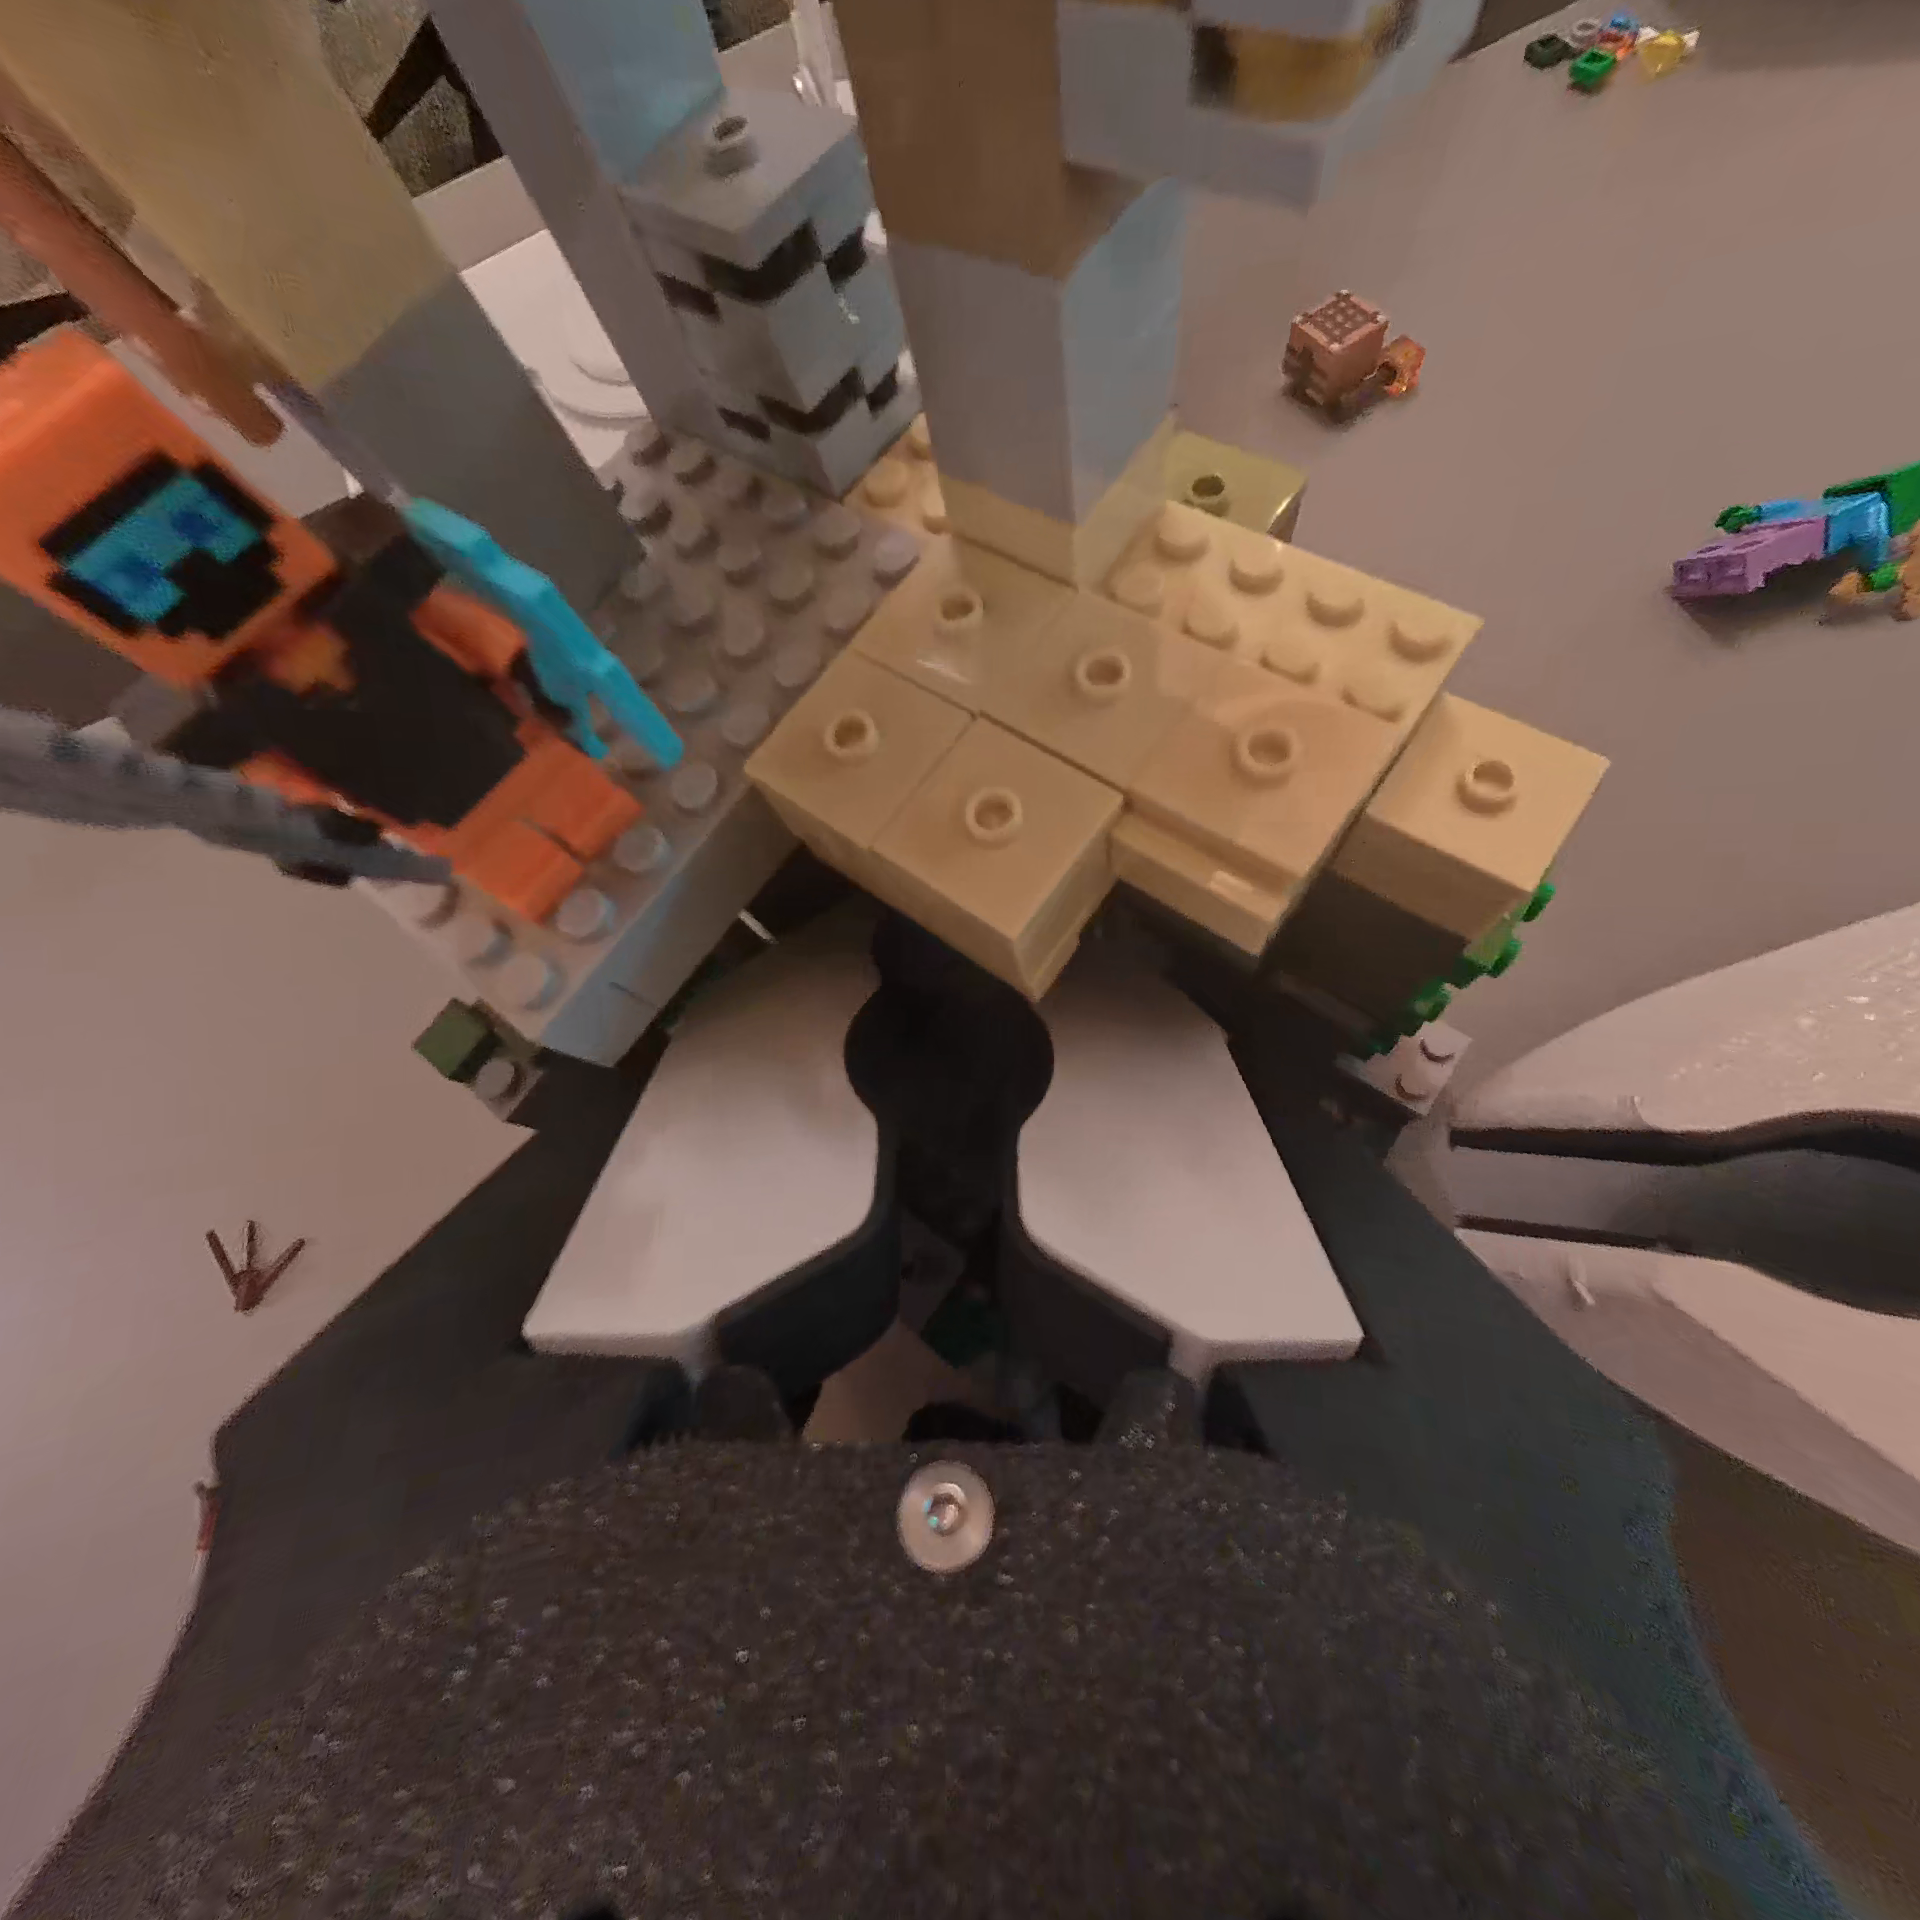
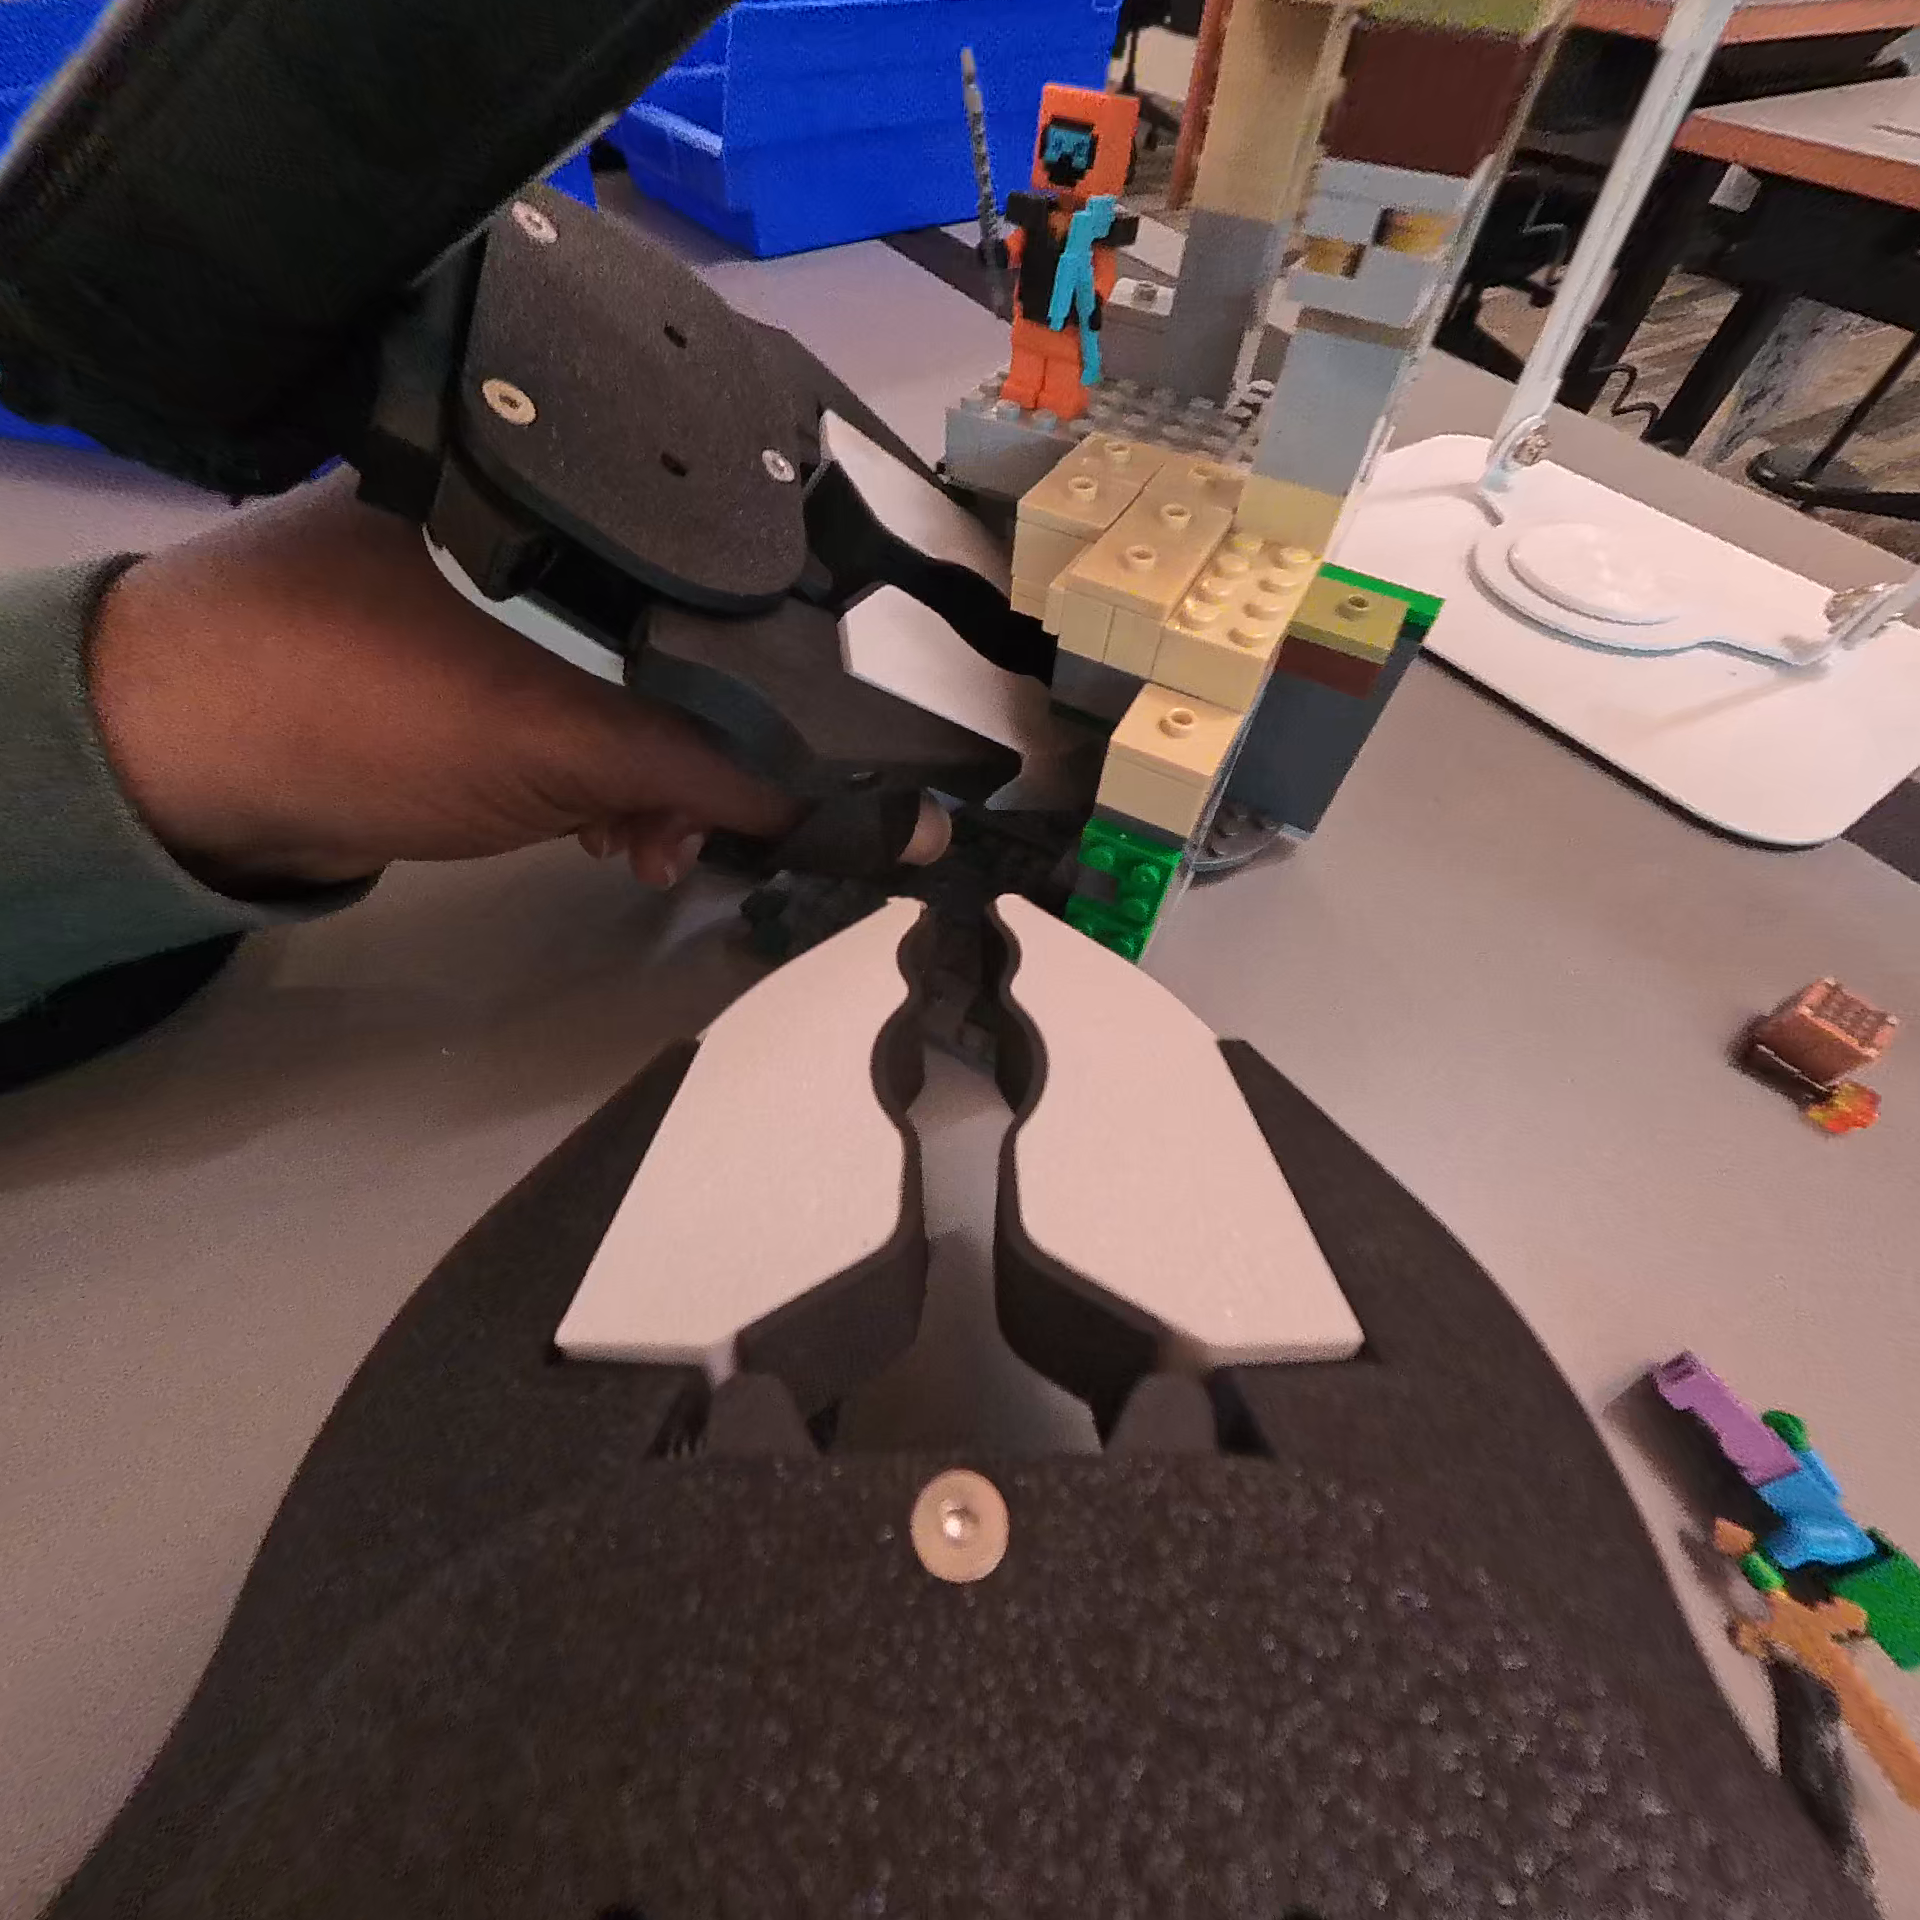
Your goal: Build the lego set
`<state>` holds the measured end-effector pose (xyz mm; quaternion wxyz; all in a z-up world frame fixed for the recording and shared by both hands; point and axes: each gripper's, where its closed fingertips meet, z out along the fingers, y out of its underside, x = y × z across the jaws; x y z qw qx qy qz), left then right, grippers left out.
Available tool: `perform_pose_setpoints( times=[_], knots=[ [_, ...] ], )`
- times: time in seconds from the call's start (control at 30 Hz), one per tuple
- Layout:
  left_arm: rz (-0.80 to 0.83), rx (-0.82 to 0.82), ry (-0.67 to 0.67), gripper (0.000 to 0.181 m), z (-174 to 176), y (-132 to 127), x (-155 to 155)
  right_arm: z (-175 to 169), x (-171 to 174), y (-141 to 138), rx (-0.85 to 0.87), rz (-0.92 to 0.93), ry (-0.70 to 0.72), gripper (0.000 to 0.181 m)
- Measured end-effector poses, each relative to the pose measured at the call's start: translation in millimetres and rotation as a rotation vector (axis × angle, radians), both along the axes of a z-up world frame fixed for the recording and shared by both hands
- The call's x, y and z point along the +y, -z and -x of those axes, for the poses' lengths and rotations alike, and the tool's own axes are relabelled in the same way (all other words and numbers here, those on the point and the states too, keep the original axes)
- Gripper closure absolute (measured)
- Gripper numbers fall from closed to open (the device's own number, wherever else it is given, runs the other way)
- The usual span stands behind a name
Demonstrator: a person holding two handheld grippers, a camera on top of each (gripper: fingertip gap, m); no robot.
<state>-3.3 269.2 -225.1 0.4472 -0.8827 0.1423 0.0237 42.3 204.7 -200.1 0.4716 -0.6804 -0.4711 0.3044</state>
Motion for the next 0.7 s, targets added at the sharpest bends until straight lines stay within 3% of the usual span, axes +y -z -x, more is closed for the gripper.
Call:
perform_pose_setpoints(
  times=[0.3,0.6,0.7],
  knots=[
    [-0.034,0.017,-0.018,0.181,6.3,-3.3,-0.3,-7.3,12.9,-5.3,0.045,0.028,0.038,0.174],
    [-0.020,0.023,0.019,0.181,6.6,-1.8,-9.9,-9.4,16.9,-4.7,0.060,0.048,0.056,0.174],
    [0.006,0.070,0.051,0.164,2.4,3.1,-10.2,-9.6,16.8,-4.7,0.062,0.051,0.055,0.174]
  ],
)
